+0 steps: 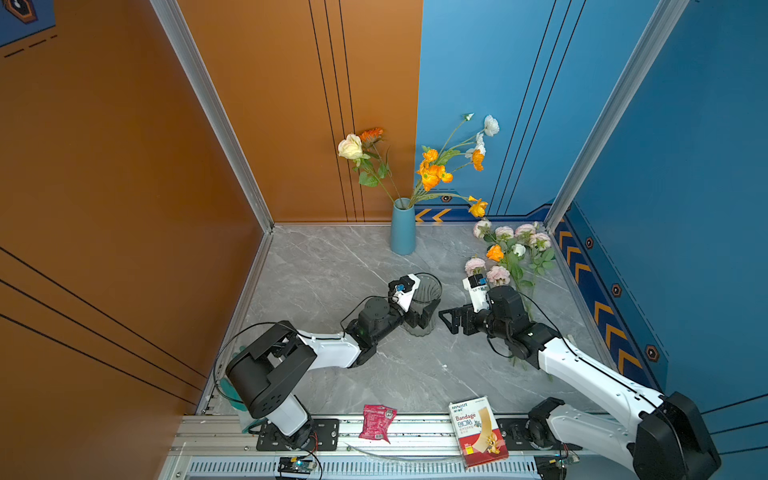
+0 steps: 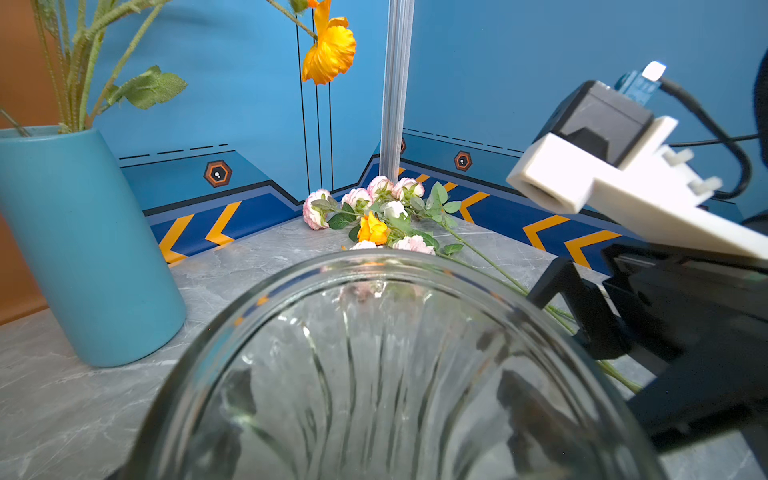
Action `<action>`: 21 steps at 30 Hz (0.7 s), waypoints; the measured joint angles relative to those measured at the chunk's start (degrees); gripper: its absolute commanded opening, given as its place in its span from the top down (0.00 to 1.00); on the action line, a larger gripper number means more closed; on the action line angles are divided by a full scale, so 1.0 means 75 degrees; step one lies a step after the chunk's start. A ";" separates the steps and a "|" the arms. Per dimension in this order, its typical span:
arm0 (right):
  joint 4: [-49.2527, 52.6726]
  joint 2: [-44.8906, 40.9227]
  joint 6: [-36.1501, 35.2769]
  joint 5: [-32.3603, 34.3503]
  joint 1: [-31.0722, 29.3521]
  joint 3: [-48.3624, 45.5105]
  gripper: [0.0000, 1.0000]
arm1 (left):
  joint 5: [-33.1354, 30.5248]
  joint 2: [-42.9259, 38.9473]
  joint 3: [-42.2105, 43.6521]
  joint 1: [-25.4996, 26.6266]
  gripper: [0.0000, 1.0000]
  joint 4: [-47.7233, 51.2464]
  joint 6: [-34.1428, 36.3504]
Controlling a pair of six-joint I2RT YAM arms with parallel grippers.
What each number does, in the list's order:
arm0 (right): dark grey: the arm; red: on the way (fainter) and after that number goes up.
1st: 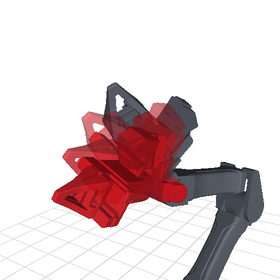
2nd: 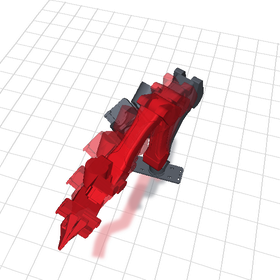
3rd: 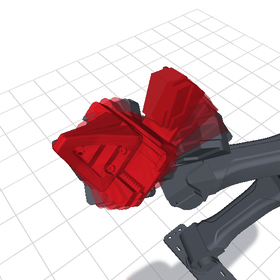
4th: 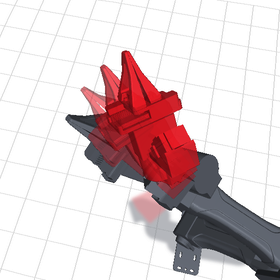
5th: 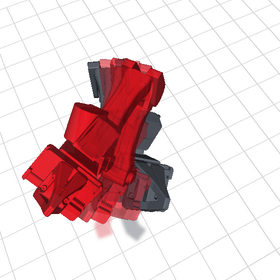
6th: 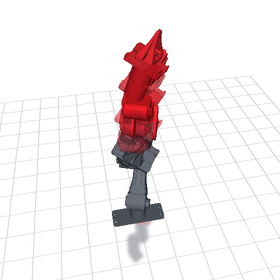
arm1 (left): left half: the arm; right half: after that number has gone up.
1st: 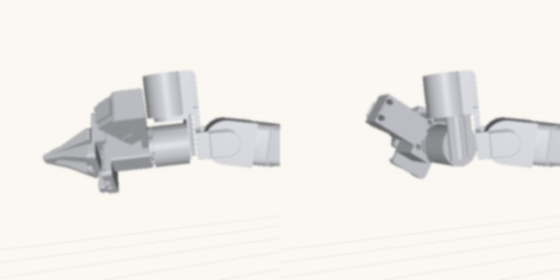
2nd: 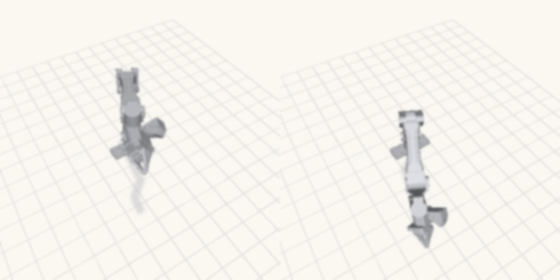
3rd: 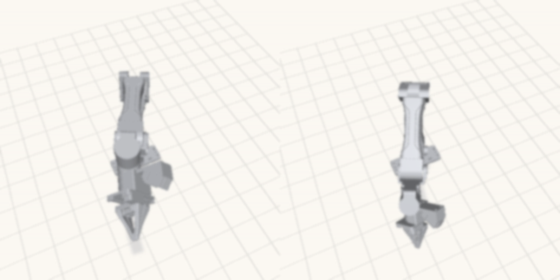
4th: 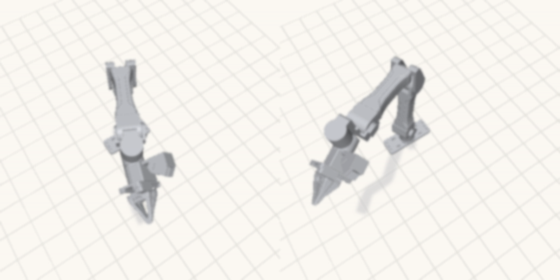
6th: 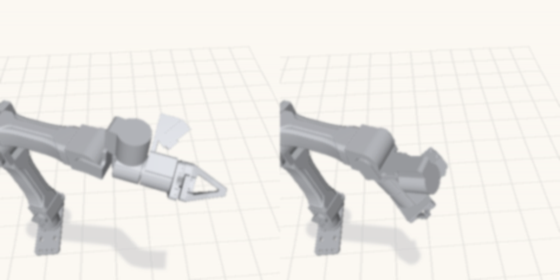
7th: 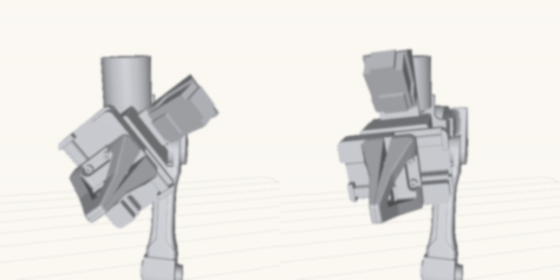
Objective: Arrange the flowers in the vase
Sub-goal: 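Carry the glass vase toward the table centre with the left gripper, then set the glass vase down and open the left gripper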
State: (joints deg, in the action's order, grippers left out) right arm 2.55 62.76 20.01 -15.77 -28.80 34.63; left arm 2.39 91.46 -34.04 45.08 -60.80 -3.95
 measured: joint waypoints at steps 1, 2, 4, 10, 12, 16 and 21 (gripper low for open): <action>-0.0003 0.0000 0.0000 0.0000 0.0000 0.0000 0.00 | 0.0000 0.0000 0.0009 0.0000 0.02 -0.0026 -0.0003; -0.0003 0.0003 0.0000 0.0000 0.0006 0.0003 0.00 | 0.0003 -0.0003 0.0029 0.0000 0.02 -0.0047 -0.0003; -0.0006 0.0015 0.0032 -0.0026 0.0067 0.0003 0.00 | 0.0003 -0.0015 0.0073 0.0000 0.02 -0.0111 -0.0009; -0.0003 0.0055 0.0178 -0.0291 0.0679 0.0003 0.00 | 0.0128 -0.0353 0.0568 -0.0009 0.02 -0.0236 -0.0070; 0.0000 0.0055 0.0204 -0.0353 0.0959 0.0003 0.00 | 0.0251 -0.0513 0.0793 -0.0041 0.02 -0.0248 -0.0117; 0.0271 0.0079 0.0262 -0.0347 0.1545 0.0119 0.00 | 0.0667 -0.0985 0.1209 -0.0111 0.02 -0.0079 -0.0262; 0.1040 0.0160 0.0274 0.0099 0.2425 0.0548 0.00 | 0.0950 -0.2605 0.1346 -0.0111 0.02 0.1728 -0.0280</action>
State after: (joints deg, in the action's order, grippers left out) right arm 10.35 63.96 22.06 -15.03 -10.61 38.74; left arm 9.52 71.92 -23.94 44.25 -47.83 -6.04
